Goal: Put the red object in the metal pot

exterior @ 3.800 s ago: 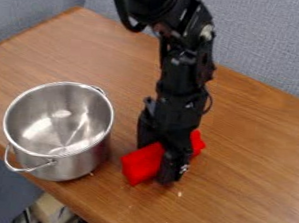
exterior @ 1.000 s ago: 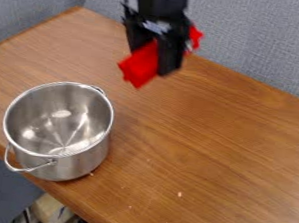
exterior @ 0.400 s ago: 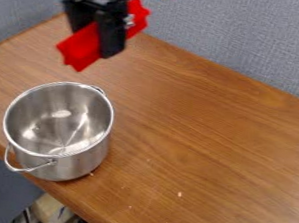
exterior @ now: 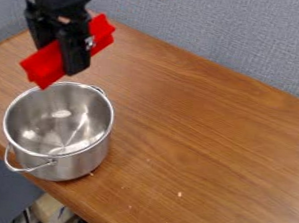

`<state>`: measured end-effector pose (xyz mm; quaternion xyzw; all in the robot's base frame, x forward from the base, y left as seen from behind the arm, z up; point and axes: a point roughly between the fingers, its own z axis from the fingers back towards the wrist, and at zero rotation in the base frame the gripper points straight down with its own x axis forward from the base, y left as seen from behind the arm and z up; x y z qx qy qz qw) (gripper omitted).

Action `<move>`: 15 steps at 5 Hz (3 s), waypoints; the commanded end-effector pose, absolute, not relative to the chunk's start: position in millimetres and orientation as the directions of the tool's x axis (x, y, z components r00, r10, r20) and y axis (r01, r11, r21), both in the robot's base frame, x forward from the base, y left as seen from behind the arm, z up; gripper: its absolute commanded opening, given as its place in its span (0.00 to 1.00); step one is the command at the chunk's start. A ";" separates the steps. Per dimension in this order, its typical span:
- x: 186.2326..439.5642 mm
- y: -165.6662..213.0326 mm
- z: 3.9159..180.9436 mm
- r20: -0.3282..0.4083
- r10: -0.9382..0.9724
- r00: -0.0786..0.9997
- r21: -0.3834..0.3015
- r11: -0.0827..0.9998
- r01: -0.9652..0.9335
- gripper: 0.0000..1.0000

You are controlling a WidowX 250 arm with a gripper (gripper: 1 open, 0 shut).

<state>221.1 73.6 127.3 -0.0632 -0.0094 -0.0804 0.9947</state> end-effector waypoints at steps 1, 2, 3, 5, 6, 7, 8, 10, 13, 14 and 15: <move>225.7 78.9 114.7 0.037 -0.128 0.991 -0.119 0.984 0.131 0.00; 228.5 78.2 102.5 0.028 -0.130 0.991 -0.115 0.984 0.133 0.00; 237.2 82.4 95.7 0.019 -0.185 0.983 -0.111 0.976 0.186 0.00; 239.8 70.7 106.1 0.026 -0.246 0.969 -0.147 0.958 0.247 0.00; 241.0 74.8 104.6 0.016 -0.230 0.973 -0.146 0.962 0.230 0.00; 242.8 82.1 101.5 0.007 -0.205 0.979 -0.145 0.968 0.203 0.00; 251.6 82.6 107.3 0.001 -0.153 0.988 -0.142 0.978 0.151 0.00; 252.4 80.3 92.1 -0.046 -0.089 0.995 -0.129 0.988 0.082 0.00; 244.4 113.3 80.1 -0.063 -0.080 0.995 -0.095 0.993 0.074 0.00; 245.7 119.8 78.5 -0.068 -0.109 0.992 -0.094 0.990 0.102 0.00; 238.6 126.6 81.3 -0.074 -0.086 0.994 -0.084 0.993 0.080 1.00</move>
